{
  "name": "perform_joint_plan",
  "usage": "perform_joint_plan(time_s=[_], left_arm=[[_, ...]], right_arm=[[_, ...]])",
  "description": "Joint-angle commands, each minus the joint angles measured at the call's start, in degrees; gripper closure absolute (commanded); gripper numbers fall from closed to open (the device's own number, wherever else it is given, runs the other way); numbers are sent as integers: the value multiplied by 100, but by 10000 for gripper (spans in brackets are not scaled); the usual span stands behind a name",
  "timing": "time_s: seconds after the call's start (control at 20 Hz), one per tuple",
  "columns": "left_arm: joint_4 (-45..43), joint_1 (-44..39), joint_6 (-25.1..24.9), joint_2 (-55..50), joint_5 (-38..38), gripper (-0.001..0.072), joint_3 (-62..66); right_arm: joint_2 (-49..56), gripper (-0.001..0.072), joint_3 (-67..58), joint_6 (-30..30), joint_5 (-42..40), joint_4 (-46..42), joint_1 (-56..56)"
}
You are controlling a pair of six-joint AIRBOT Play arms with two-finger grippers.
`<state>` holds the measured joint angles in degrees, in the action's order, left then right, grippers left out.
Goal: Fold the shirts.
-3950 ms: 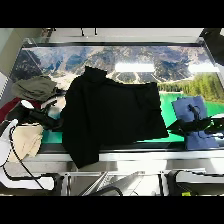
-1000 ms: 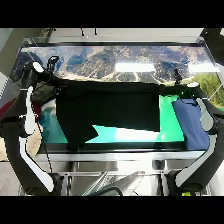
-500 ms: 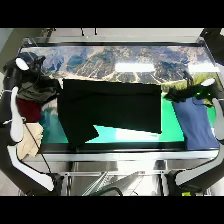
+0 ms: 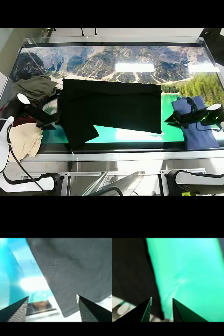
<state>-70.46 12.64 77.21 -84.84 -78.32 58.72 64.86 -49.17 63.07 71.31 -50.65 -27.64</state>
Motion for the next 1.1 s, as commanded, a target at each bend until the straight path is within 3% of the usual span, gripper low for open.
perform_joint_plan(time_s=[0.0,0.2,0.25,0.3,0.4,0.45,0.55,0.6,0.65,0.7,0.75,0.9,1.05], left_arm=[[98,-175,-92,208,514,36,-774],[1364,-584,-535,28,1150,36,-1158],[1563,-658,-608,-50,1224,98,-1139],[1613,-717,-645,-129,1228,219,-1078],[1609,-772,-651,-210,1123,419,-946],[1606,-772,-688,-199,1038,556,-885],[1606,-739,-699,-81,892,693,-767],[1609,-697,-715,46,850,694,-745],[1609,-643,-715,181,813,694,-748],[1606,-584,-723,330,739,694,-752],[1613,-518,-778,507,625,694,-752],[1613,-289,-791,1209,402,694,-752],[1602,-50,-634,1786,-264,694,-758]], right_arm=[[-120,385,531,-140,-232,273,127],[-120,383,551,-179,-623,291,498],[-120,335,551,-175,-704,295,590],[-120,308,551,-175,-737,317,660],[-109,314,551,-177,-772,356,756],[-92,330,551,-179,-769,369,796],[24,331,551,-179,-787,426,944],[111,354,551,-184,-789,457,1038],[203,437,549,-278,-780,516,1145],[258,598,542,-457,-717,656,1224],[249,686,531,-619,-601,859,1248],[-210,692,398,-717,-164,1025,1082],[-713,693,334,-256,149,337,544]])
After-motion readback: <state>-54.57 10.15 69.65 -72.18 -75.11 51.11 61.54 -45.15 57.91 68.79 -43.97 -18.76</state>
